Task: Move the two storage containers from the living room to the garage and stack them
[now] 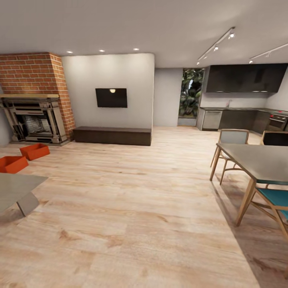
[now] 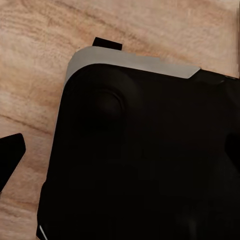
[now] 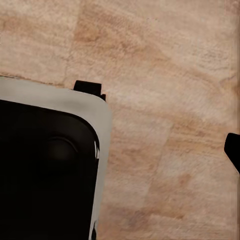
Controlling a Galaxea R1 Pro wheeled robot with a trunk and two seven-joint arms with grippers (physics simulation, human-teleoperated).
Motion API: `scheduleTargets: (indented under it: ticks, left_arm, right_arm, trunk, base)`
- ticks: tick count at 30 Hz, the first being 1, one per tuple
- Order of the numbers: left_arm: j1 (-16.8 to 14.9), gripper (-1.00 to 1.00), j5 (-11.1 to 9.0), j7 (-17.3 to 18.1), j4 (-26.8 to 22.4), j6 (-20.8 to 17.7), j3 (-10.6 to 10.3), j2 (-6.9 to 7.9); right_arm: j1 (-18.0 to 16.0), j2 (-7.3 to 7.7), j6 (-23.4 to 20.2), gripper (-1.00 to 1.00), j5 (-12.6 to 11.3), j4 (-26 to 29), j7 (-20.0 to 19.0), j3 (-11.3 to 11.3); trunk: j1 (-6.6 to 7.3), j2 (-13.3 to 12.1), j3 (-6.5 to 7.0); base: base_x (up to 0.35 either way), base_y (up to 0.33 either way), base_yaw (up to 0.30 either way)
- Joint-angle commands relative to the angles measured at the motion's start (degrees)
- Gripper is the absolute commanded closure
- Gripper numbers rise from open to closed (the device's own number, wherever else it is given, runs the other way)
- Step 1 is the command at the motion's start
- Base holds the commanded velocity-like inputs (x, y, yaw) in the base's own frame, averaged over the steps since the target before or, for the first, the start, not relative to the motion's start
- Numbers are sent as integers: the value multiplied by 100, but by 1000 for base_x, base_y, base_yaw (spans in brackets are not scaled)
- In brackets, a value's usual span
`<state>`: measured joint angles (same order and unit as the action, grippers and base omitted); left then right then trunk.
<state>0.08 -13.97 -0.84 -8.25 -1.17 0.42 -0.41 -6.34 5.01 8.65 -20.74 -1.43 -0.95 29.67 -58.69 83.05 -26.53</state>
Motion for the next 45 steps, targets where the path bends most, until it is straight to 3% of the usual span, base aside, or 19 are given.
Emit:
scheduleTargets:
  ticks: [1,45]
  left_arm:
    - [1,-100,-48,-8,-6,47,2,3]
    - [1,-100,-65,-11,-2,117,8,-24]
  right_arm:
    - [-6,-5,23,-100,-48,-15,-15,53]
    - [-5,0,-6,-100,-53,-15,-19,39]
  trunk:
    - [-3,2,-5]
    - [-3,2,-5]
  base:
    - [333,0,0]
    - [333,0,0]
